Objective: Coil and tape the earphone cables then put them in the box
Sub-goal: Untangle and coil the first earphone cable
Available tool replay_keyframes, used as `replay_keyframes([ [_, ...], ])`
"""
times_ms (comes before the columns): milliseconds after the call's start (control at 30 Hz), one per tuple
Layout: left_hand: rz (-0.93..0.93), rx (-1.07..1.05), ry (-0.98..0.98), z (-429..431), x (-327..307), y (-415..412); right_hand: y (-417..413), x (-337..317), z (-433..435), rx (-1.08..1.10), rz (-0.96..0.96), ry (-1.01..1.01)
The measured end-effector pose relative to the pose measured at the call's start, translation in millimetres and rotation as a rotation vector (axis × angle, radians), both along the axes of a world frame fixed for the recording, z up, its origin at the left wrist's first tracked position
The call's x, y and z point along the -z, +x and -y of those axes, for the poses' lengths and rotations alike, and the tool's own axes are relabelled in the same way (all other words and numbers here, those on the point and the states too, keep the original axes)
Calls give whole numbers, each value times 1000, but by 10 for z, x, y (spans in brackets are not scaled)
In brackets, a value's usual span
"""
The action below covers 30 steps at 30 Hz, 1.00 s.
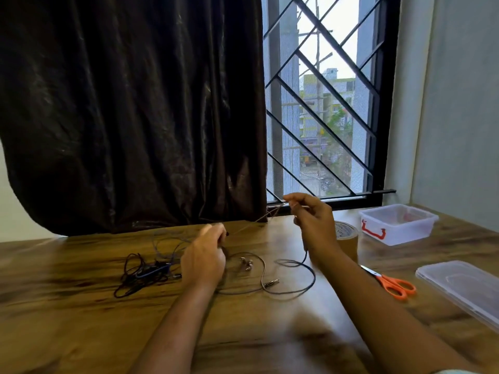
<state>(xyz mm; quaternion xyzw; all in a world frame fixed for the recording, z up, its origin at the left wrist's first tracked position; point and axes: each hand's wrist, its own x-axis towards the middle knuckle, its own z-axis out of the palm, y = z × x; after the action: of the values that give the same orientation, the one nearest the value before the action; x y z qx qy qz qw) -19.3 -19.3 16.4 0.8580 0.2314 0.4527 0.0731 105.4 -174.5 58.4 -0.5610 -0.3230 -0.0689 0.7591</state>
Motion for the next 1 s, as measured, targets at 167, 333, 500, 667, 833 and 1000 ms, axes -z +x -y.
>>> replay_keyframes([
  [167,89,86,-126,35,-42,57,-35,-4,-18,-167,-168,55],
  [333,397,286,-670,30,-78,130,-46,49,-21,-440,-253,-102],
  [500,710,444,-1138,34,-220,65,-5,62,-29,-422,-296,-243],
  [667,666,442,-1248,50,-198,53,117,84,1,-220,-437,-135],
  [833,770,300,-1180,53,-219,63,159,-12,51,-118,-662,326],
  [1000,939,282,-1265,-20,-186,88,143,-20,68,-166,-727,428],
])
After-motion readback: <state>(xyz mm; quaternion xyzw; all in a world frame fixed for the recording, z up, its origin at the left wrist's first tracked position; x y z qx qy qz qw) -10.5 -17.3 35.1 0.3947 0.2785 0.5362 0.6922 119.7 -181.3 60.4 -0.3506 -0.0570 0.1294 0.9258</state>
